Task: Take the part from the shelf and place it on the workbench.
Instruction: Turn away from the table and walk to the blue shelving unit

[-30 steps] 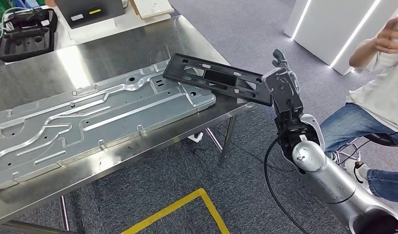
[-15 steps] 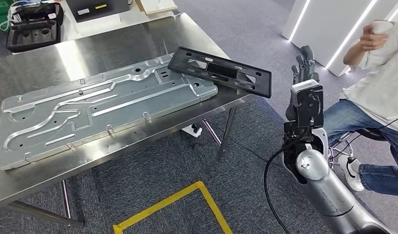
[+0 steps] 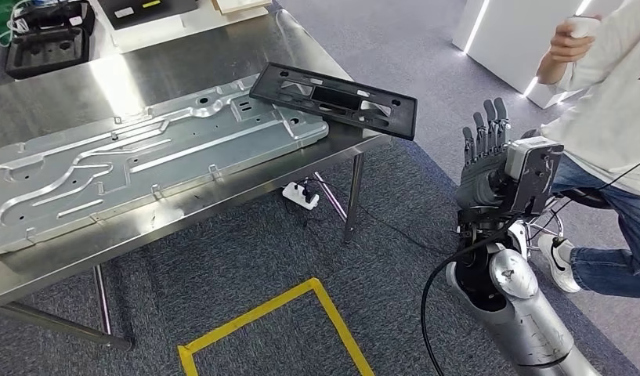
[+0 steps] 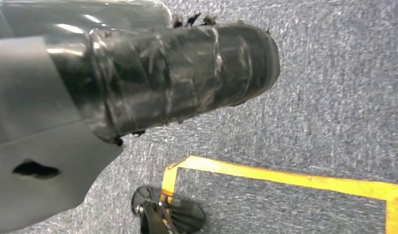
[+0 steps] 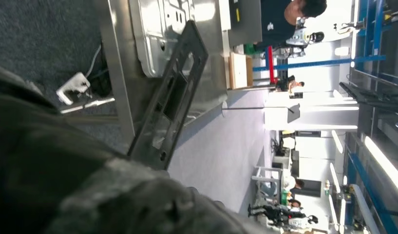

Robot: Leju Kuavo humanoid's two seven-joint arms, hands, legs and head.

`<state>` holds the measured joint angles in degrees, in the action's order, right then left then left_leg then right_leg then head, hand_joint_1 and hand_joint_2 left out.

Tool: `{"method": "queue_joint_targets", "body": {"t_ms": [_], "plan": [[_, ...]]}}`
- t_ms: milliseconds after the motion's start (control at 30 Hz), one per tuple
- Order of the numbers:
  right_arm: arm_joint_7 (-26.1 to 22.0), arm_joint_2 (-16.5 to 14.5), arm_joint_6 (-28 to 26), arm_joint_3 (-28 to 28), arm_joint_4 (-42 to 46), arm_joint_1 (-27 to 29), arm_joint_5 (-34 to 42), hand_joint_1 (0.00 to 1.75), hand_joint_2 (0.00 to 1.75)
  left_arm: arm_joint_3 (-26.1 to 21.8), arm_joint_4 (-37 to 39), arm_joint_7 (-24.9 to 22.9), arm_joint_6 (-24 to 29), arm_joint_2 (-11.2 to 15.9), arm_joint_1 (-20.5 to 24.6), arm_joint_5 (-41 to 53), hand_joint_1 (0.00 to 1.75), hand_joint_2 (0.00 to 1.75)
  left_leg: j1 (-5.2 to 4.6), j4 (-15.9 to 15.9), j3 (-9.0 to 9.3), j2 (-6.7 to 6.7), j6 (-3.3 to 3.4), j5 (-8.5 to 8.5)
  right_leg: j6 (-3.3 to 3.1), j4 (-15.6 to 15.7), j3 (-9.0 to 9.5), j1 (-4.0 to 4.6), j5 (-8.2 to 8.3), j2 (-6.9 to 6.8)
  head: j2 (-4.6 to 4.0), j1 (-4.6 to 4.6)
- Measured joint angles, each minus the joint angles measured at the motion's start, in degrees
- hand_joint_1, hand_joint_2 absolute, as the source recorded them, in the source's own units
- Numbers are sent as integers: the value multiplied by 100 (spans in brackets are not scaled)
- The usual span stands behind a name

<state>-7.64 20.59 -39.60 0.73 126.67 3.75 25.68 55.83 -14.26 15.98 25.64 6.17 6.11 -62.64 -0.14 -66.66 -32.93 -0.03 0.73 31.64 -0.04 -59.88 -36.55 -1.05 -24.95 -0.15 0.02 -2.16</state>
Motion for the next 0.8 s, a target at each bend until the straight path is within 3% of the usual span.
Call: {"method": "queue_joint_targets", "body": {"t_ms": [67, 133, 200, 233, 267, 333, 367, 400, 433, 500, 567, 600, 700, 733, 800], "plan": [[-66, 0, 8, 9, -2, 49, 126, 0, 0, -5, 1, 9, 11, 14, 12, -14, 0, 0, -49, 724, 462, -1, 96, -29, 38, 13, -57, 10, 90, -8, -1, 0], [-88, 11, 67, 11, -7, 99, 292, 0, 0, -27, 1, 24, 21, 27, 24, -29, 0, 0, -96, 994, 575, -7, 139, -24, 113, 60, -63, -13, 183, -21, -1, -1], [-103, 43, 157, 10, -13, 147, 455, 0, 0, -62, 1, 34, 25, 30, 29, -51, 0, 0, -93, 1105, 546, 5, 173, -172, 187, 95, -68, -23, 215, -16, 0, -1], [-111, 67, 191, 10, -20, 163, 496, 0, 0, -76, 1, 34, 31, 30, 26, -63, 0, 0, -74, 1170, 532, 21, 200, -260, 212, 23, -106, -15, 102, -6, -1, -2], [-117, 93, 208, 10, -28, 175, 507, 0, 0, -82, 1, 34, 38, 30, 18, -69, 0, 0, -55, 1224, 501, 38, 221, -350, 231, -165, -174, -6, -113, 4, -1, -4], [-115, 144, 223, 8, -53, 194, 498, 0, 0, -84, 1, 34, 55, 29, 9, -75, 0, 0, -45, 1219, 375, 56, 256, -465, 259, -830, -356, -11, -653, 12, -2, -9], [-110, 163, 228, 7, -66, 204, 492, 0, 0, -84, 1, 34, 60, 29, 7, -77, 0, 0, -44, 1186, 290, 59, 257, -506, 276, -1157, -412, -13, -801, 10, -1, -9], [-103, 178, 232, 6, -79, 214, 489, 0, 0, -84, 1, 34, 63, 28, 7, -78, 0, 0, -39, 1141, 202, 59, 253, -536, 294, -1344, -397, -18, -815, 9, -1, -8], [-97, 190, 237, 5, -90, 220, 489, 0, 0, -84, 1, 34, 66, 28, 7, -80, 0, 0, -32, 1083, 110, 59, 242, -559, 312, -1339, -288, -28, -723, 8, -1, -9], [-91, 220, 240, 3, -103, 221, 489, 0, 0, -85, 1, 34, 70, 28, 7, -85, 0, 0, -15, 934, -63, 57, 213, -582, 348, -770, 188, -63, -498, 7, -1, -9], [-88, 256, 244, -3, -109, 223, 488, 0, 0, -86, 1, 35, 73, 29, 10, -86, 0, 0, -24, 776, -203, 48, 164, -592, 330, -134, 606, -56, -501, 18, 0, -7], [-87, 269, 247, -6, -112, 226, 487, 0, 0, -87, 1, 36, 75, 30, 10, -86, 0, 0, -34, 726, -247, 42, 132, -606, 297, 15, 683, -45, -552, 26, 0, -3], [-85, 287, 256, -19, -126, 236, 483, 0, 0, -95, 1, 36, 80, 28, -8, -86, 0, 0, -34, 678, -333, 24, 26, -648, 140, 42, 588, -40, -490, 24, 0, 0], [-83, 292, 258, -22, -129, 235, 482, 0, 0, -99, 1, 36, 80, 26, -13, -86, 0, 0, -23, 613, -387, 20, -12, -561, 83, 47, 538, -46, -442, 16, 0, -1], [-64, 307, 261, -28, -131, 232, 466, 0, 0, -107, 1, 37, 79, 22, -11, -87, 0, 0, 2, 178, -565, 17, -83, -105, 2, 53, 423, -53, -333, 4, 0, 1]]}}
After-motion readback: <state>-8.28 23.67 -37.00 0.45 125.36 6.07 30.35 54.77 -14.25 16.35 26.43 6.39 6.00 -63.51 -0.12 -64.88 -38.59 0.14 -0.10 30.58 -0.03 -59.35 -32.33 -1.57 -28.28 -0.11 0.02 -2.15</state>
